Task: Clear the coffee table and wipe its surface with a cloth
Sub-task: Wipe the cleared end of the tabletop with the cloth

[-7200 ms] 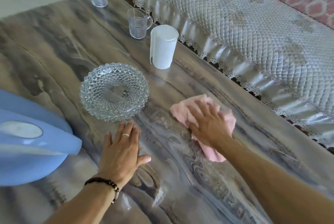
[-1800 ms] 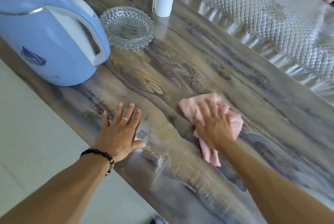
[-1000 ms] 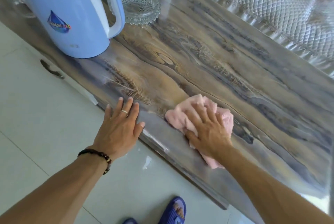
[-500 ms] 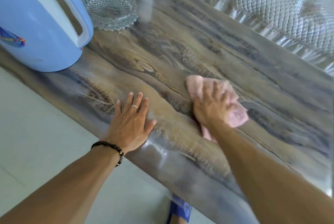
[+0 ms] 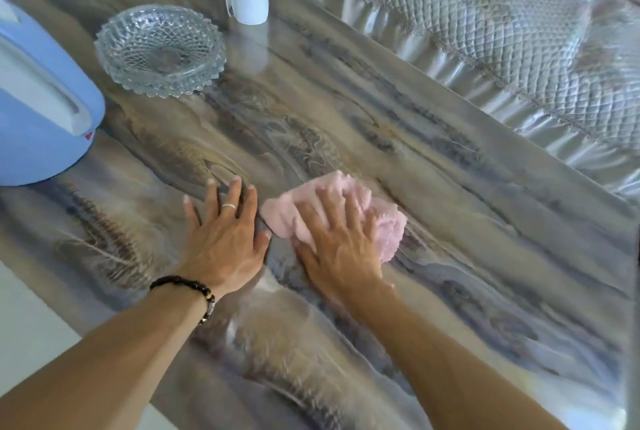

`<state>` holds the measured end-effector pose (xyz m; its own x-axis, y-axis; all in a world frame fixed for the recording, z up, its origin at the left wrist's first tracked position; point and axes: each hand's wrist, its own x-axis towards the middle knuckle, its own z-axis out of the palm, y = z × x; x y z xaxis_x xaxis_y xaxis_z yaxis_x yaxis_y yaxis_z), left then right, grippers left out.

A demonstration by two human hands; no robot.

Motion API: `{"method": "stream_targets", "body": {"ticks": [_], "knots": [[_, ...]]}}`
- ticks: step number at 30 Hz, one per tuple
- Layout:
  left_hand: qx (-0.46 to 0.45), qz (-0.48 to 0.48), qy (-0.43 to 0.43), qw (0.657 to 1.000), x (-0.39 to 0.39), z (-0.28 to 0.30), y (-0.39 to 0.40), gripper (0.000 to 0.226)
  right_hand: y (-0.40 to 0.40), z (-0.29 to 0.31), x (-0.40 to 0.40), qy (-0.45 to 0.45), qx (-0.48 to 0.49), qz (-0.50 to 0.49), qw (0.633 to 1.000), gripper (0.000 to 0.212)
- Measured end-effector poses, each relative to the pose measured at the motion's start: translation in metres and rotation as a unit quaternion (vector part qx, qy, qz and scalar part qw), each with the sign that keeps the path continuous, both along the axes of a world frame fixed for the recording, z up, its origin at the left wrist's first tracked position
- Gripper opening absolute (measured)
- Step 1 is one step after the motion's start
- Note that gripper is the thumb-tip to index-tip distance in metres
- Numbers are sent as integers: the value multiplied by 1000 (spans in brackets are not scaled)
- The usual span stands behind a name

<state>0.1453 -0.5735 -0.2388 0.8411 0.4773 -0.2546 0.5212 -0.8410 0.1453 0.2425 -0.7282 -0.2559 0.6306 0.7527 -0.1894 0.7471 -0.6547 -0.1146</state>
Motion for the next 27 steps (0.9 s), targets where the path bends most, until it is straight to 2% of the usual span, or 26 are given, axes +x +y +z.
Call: {"method": "stream_targets", "body": {"ticks": [1,2,4,6,7,8,10,12,13,14,16,19,20,21,24,25,27], "knots": [[-17,3,10,1000,4,0,2,73,-25,-1,3,2,-10,39,999,57],[-38,5,19,999,11,1,4,78,-46,3,21,3,-25,34,999,60],[-66,10,31,997,22,3,6,88,-66,4,71,-22,-40,-72,996,62],[-72,15,36,997,29,3,5,96,-41,10,111,-15,-32,-200,979,54],[-74,18,38,996,32,3,5,100,-17,11,113,-4,-26,-225,974,50],[-74,21,41,996,33,2,6,103,7,9,103,2,-24,-201,979,50],[-66,33,51,996,32,2,9,113,34,2,66,4,6,-56,998,52],[-57,45,58,996,32,4,12,120,15,-3,42,-6,9,72,997,55],[-58,40,60,996,33,7,13,121,-6,-1,45,-6,1,88,996,57],[-62,31,59,996,34,9,13,119,-26,3,57,2,-12,78,997,59],[-70,15,48,996,38,12,16,114,-43,7,93,-7,-26,-10,1000,58],[-66,17,28,997,54,15,28,109,26,13,127,-1,-38,-186,982,49],[-62,14,26,998,63,13,32,109,54,12,125,4,-54,-188,981,50],[-57,12,24,998,71,12,36,110,72,9,117,9,-49,-144,988,52],[-58,-7,27,998,91,13,45,113,44,-3,89,18,-4,54,998,57],[-64,-15,30,997,97,13,48,115,15,-3,91,13,-2,73,997,59],[-74,-23,28,997,113,15,58,116,-23,3,128,2,-9,-15,1000,62]]}}
